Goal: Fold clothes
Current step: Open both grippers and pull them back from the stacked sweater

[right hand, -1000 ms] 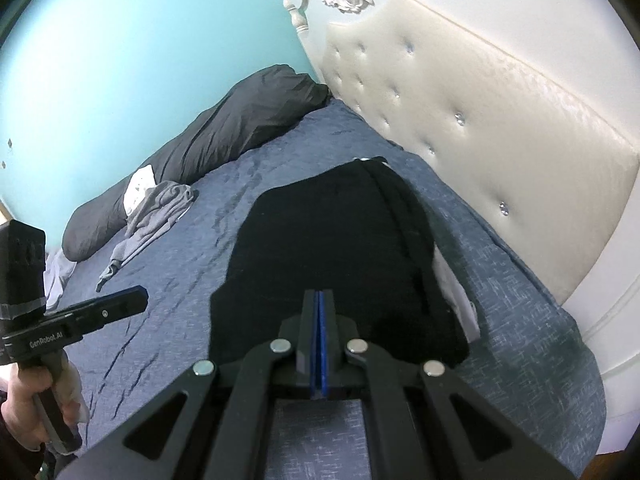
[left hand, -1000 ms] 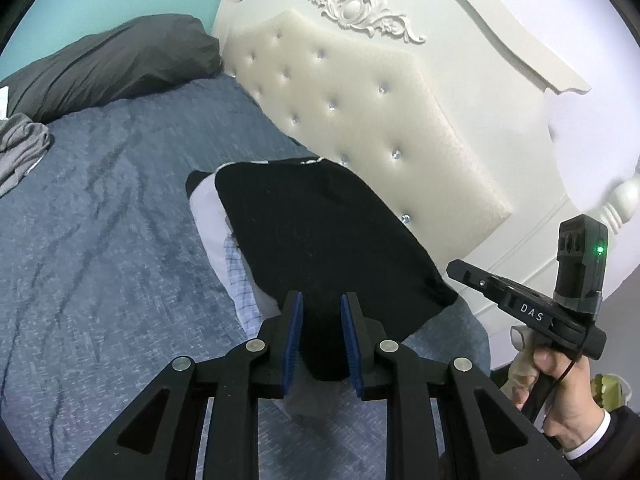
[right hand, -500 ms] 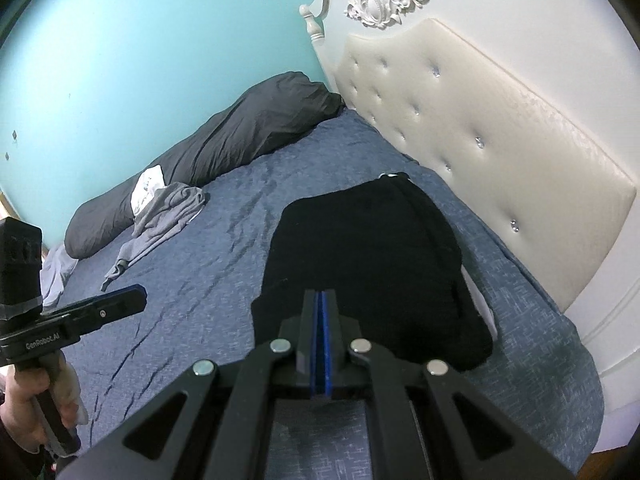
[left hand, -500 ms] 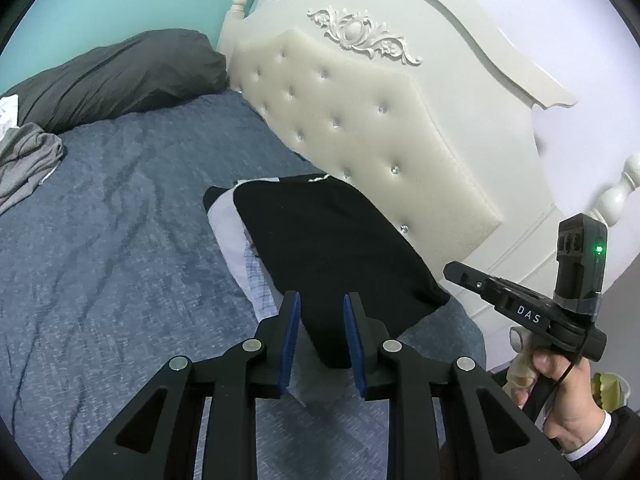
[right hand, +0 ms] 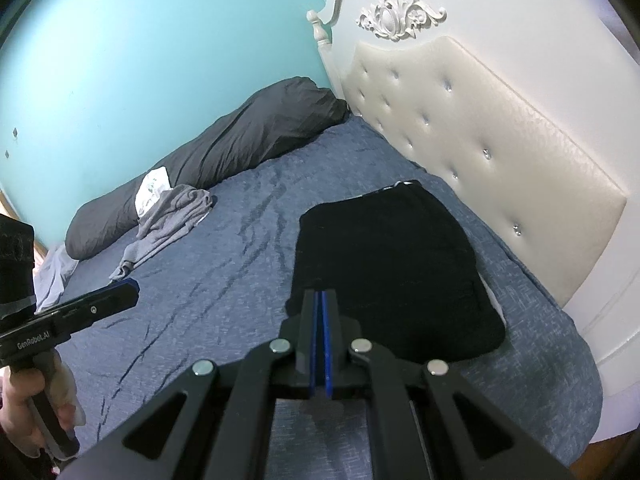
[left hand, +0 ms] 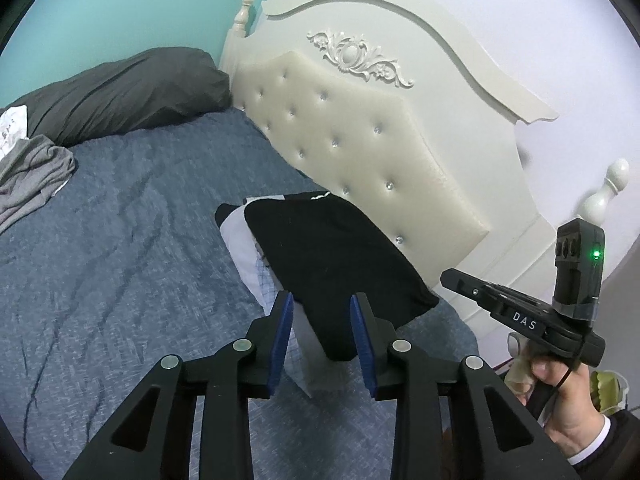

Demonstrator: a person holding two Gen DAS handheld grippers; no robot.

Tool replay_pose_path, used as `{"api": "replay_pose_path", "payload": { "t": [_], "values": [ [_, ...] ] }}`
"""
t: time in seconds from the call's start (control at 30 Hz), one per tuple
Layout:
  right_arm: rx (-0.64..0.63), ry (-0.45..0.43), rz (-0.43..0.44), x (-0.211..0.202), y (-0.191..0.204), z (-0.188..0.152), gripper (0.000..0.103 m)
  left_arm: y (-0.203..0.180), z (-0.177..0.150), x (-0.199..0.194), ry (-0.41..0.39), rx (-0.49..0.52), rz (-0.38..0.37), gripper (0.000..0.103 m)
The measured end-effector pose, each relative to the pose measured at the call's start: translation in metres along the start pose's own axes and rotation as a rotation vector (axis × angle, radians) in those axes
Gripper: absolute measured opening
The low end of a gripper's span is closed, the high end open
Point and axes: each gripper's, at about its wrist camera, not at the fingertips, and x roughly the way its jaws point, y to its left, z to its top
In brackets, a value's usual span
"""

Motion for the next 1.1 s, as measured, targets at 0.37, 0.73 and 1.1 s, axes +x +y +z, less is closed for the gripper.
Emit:
{"api": "replay_pose_path", "payload": {
  "t": [0.37,0.73,1.1],
  "values": [
    [-0.009,-0.018,-0.013,-0.026,0.038,-0.012,0.003,0.004,-0.007,-0.043,-0.027,0.010,-0.004,0.036],
    [0.004,-0.042,-0.027,-0.059,0.071,-0.029,0.042,0.002,-0.022,-0.085,-0.045,0.037,0.005,0.044],
    [-0.022,-0.085,-0.033,-0.090,0.100,-0.039,0.068,0.001,-0.029,-0.123,-0.080,0.050,0.018,0.054]
  ]
}}
